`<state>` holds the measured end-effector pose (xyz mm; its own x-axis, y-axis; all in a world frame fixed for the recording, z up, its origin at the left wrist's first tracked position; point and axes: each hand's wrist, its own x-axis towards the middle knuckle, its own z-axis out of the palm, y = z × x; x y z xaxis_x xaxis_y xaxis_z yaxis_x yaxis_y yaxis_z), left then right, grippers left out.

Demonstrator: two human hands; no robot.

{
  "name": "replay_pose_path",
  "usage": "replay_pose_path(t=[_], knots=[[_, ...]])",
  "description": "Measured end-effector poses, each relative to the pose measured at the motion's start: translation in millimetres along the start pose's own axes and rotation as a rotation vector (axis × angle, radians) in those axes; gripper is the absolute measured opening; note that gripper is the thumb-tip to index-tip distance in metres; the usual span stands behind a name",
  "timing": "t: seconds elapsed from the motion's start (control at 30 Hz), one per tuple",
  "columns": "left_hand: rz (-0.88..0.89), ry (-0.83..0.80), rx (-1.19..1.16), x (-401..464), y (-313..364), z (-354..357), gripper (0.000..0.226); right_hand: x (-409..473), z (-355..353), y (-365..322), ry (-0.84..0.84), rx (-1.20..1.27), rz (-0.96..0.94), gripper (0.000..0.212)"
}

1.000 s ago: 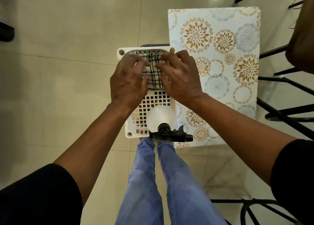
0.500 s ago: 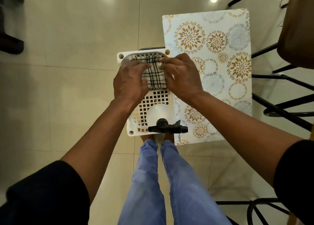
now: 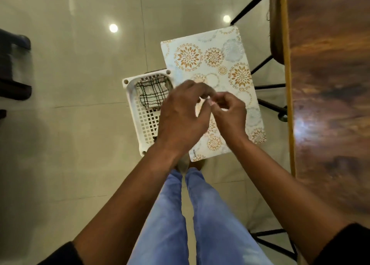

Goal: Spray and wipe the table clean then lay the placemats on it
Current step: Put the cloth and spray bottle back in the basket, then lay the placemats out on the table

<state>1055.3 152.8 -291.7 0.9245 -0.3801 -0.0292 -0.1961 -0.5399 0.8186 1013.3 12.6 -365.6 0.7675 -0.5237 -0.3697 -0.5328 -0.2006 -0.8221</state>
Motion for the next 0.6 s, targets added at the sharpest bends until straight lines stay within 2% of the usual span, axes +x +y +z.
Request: replay_pose_path(t=[0.07,0.17,0.23,0.37,0.47,0.53,0.6], knots=[[-0.001,-0.062,-0.052,-16.2,11.3,13.1,0.017,-15.9,-11.0,12.7,0.018,0.198,0.208,0.013],[-0.152,-0.164,-0.157,-42.1,7.0,37.7,0.015,-39.1,-21.5,37.2,0.059,0.32,0.452,0.015],[-0.293,-0.241,-0.237,-59.0,-4.8,55.5,0.016,-50.3,-24.1,57.9,0.091,0.32,0.572,0.017],[-0.594,-0.396,-0.21,-90.3,-46.1,90.6,0.017,-59.9,-17.2,104.6,0.098,0.225,0.774,0.013],[-0.859,-0.419,-0.058,-110.9,-82.3,106.0,0.02,-62.3,-9.6,128.6,0.034,0.134,0.863,0.018],[-1.009,-0.419,-0.047,-115.8,-91.2,112.0,0.023,-59.6,-5.0,138.7,0.038,0.177,0.953,0.018],[-1.121,-0.424,-0.053,-118.8,-100.8,117.2,0.02,-55.4,-0.4,145.2,0.05,0.263,1.041,0.031]])
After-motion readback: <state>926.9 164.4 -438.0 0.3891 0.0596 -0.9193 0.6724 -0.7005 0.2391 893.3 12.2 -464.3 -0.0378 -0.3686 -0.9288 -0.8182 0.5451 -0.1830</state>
